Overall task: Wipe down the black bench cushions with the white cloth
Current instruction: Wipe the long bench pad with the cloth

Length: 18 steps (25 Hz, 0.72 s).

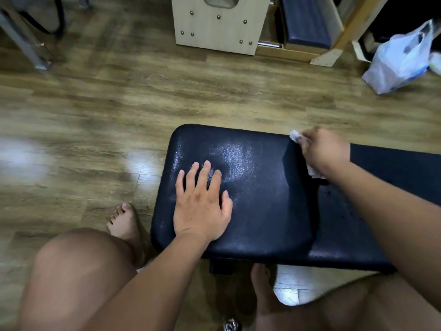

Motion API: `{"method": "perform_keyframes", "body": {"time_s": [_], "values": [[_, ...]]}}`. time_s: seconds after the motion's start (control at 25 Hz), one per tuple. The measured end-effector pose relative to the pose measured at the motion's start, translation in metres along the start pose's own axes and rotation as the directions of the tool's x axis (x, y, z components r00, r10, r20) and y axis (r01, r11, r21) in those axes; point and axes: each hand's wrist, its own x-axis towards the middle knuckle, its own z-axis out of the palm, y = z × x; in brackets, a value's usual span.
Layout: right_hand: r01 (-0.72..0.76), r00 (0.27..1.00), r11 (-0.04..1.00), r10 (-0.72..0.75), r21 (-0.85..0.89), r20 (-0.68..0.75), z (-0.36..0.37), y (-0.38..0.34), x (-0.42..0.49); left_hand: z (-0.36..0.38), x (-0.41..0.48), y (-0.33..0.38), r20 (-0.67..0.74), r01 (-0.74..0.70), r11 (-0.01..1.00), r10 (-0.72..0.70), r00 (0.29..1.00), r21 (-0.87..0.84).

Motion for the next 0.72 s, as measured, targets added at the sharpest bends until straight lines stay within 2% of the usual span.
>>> {"method": "perform_keyframes", "body": {"time_s": [0.08, 0.2, 0.32, 0.48, 0.56, 0.64, 0.72], "values": [[-0.001, 1.0, 1.0, 0.001, 0.019, -0.001, -0.004, -0.003, -0.022, 0.0, 0.002, 0.001, 0.006, 0.003, 1.0, -0.003, 1.0, -0.005], [0.042, 0.998, 0.995, -0.038, 0.094, -0.04, -0.009, -0.001, -0.13, -0.002, 0.002, 0.001, 0.006, 0.005, 1.0, -0.005, 1.0, -0.004], [0.1, 0.995, 0.987, -0.103, 0.122, 0.018, 0.0, 0.005, -0.222, -0.004, 0.001, 0.0, 0.04, -0.006, 1.0, 0.005, 0.999, 0.014], [0.043, 0.996, 0.991, -0.052, 0.128, 0.066, 0.009, 0.006, -0.23, -0.02, 0.005, 0.015, 0.268, -0.041, 0.982, -0.011, 0.963, 0.186], [0.019, 0.996, 0.995, -0.026, 0.094, 0.082, 0.007, 0.001, -0.226, -0.038, 0.007, 0.029, 0.327, -0.093, 0.961, 0.003, 0.945, 0.261], [0.037, 0.994, 0.996, -0.045, 0.083, 0.1, 0.003, 0.003, -0.229, -0.055, 0.0, 0.049, 0.338, -0.218, 0.94, 0.122, 0.933, 0.262], [0.036, 0.996, 0.995, -0.043, 0.09, 0.078, 0.001, 0.021, -0.232, -0.062, -0.016, 0.068, 0.428, -0.329, 0.92, 0.214, 0.878, 0.215]]}}
